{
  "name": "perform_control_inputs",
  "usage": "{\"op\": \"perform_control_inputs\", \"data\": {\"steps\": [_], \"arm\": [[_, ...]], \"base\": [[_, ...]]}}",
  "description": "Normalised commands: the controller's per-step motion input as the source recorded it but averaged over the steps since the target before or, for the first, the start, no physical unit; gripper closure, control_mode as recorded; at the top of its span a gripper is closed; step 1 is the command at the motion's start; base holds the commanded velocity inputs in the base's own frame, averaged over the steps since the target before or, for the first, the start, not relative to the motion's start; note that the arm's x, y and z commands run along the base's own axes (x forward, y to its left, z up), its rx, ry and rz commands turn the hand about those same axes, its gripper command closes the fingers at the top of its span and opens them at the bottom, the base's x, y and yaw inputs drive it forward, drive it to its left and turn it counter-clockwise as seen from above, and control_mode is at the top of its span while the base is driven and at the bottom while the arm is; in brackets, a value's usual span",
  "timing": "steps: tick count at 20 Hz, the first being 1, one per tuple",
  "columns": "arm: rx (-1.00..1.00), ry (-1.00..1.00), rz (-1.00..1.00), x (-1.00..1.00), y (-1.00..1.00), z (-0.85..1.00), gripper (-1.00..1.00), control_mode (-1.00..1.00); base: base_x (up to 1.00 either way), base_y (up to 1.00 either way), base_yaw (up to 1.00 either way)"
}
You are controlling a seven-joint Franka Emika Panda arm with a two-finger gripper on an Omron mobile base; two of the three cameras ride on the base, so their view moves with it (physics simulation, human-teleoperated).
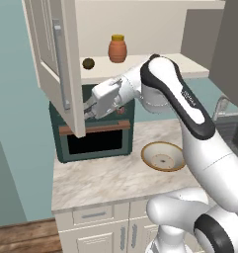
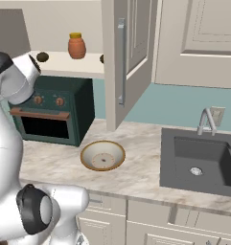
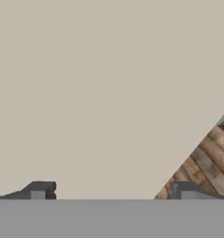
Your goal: Open the cabinet. Pick the kiwi and kiwi from the cabinet and place them into the bowl. Then close the cabinet.
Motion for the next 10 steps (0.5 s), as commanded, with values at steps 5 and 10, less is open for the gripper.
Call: {"op": "perform_control_inputs", "data": {"steps": [5, 10], "arm": [[0.01, -0.03, 0.00, 0.08, -0.49, 0.29, -1.00, -1.00], [-0.08, -0.20, 0.00, -0.01, -0.57, 0.34, -1.00, -1.00]], "base": [[0.00, 0.00, 0.00], [0.00, 0.00, 0.00]]}}
